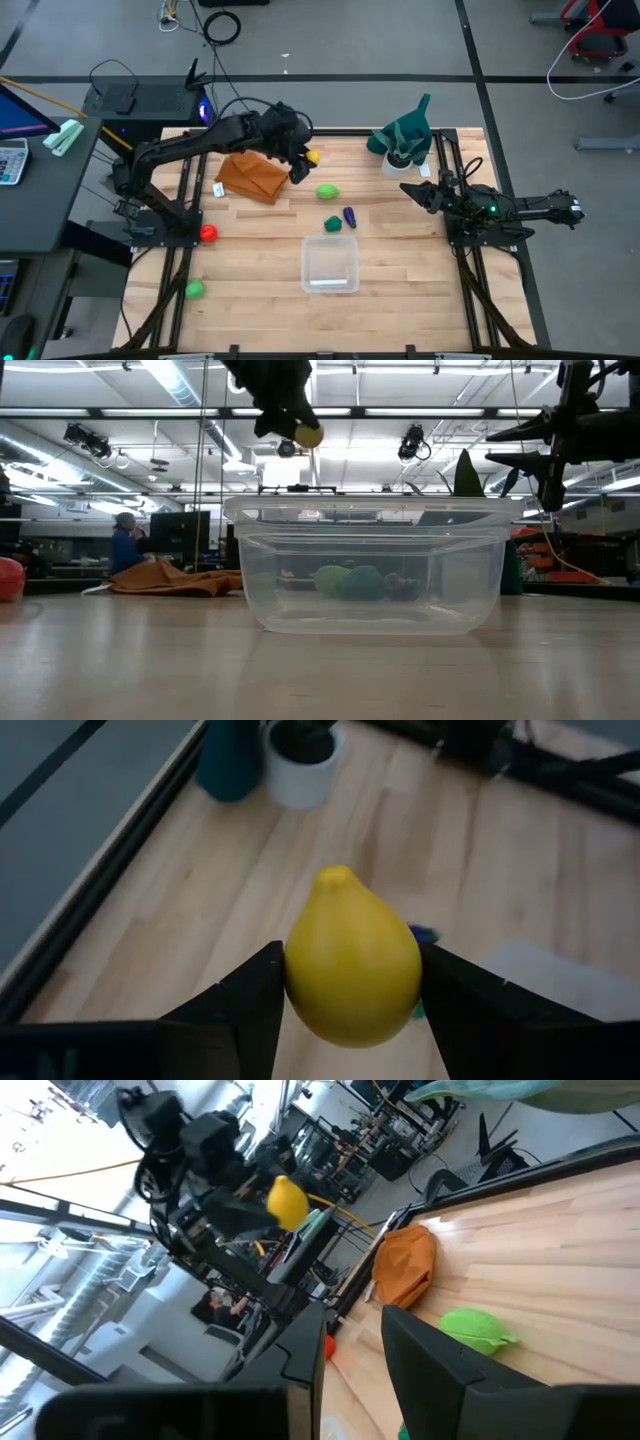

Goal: Pick and placing Produce into tupperware
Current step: Put the lemon into the transparent bin

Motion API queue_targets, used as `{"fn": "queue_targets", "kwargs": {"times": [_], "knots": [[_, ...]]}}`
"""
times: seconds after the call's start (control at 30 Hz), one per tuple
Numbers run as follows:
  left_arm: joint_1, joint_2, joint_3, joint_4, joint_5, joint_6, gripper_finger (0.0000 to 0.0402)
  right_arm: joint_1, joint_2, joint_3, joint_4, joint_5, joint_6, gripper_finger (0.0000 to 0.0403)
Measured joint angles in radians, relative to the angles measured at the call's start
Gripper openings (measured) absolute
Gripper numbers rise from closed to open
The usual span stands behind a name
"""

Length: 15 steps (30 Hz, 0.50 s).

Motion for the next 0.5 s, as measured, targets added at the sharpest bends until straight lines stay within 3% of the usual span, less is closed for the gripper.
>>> {"fn": "queue_targets", "kwargs": {"times": [0.5], "knots": [[-0.127,0.014,0.0,0.202,-0.108,-0.256,0.0218,0.0,0.0,0.0,-0.018,-0.015,-0.048,0.0068]]}}
